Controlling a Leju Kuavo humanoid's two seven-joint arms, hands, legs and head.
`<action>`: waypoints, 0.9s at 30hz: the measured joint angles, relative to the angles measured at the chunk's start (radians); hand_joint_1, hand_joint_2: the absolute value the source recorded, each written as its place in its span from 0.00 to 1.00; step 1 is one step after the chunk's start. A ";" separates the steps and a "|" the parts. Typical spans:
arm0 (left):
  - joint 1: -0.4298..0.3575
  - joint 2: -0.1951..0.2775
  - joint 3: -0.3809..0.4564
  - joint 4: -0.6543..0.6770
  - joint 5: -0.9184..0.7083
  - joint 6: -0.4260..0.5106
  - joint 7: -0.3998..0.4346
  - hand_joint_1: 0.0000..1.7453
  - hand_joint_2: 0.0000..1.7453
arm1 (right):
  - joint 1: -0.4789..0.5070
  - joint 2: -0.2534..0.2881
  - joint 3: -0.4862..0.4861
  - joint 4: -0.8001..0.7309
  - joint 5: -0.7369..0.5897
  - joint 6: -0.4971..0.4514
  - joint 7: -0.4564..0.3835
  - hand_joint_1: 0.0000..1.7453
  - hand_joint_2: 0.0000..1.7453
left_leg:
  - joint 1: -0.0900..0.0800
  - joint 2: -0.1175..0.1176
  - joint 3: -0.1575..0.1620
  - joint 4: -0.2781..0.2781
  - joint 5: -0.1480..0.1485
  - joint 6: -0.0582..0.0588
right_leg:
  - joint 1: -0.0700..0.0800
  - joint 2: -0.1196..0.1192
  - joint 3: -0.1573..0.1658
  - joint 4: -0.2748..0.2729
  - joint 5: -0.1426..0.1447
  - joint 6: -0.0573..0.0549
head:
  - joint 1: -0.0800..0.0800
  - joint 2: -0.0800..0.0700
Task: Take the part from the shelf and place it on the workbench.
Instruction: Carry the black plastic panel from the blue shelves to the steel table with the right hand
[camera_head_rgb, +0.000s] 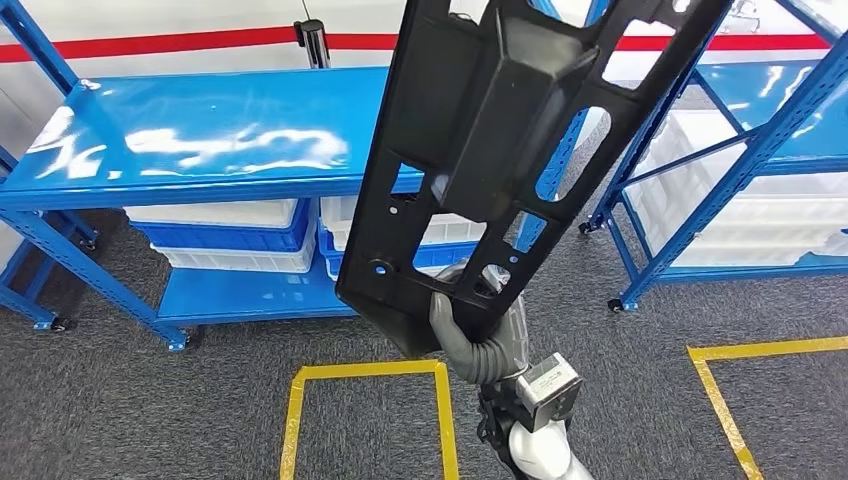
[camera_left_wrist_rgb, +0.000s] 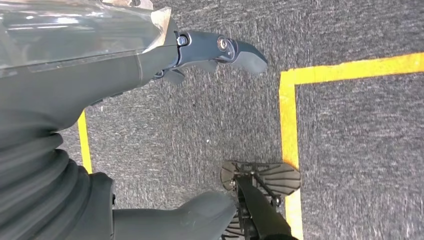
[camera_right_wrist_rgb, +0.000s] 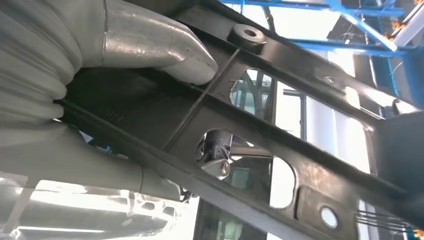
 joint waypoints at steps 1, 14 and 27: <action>0.001 0.001 0.002 0.000 0.002 0.001 0.001 0.00 1.00 | 0.004 0.001 0.003 0.000 0.000 0.004 -0.001 1.00 1.00 | 0.003 -0.003 -0.005 0.010 -0.017 -0.006 | -0.005 -0.001 -0.006 0.000 0.009 -0.008 | -0.001 0.000; -0.004 0.001 0.009 0.001 0.005 0.005 0.005 0.00 1.00 | 0.006 0.018 0.014 0.004 -0.002 0.020 -0.006 1.00 1.00 | 0.047 -0.024 0.140 0.041 -0.161 -0.061 | -0.015 -0.007 -0.153 0.066 0.104 0.023 | -0.009 0.000; -0.004 0.002 0.011 0.001 0.025 0.008 0.002 0.00 1.00 | -0.007 0.029 0.027 0.028 -0.013 0.040 -0.016 1.00 1.00 | 0.011 -0.008 -0.033 0.027 -0.008 0.010 | 0.005 -0.001 -0.018 0.111 -0.018 0.014 | 0.000 0.000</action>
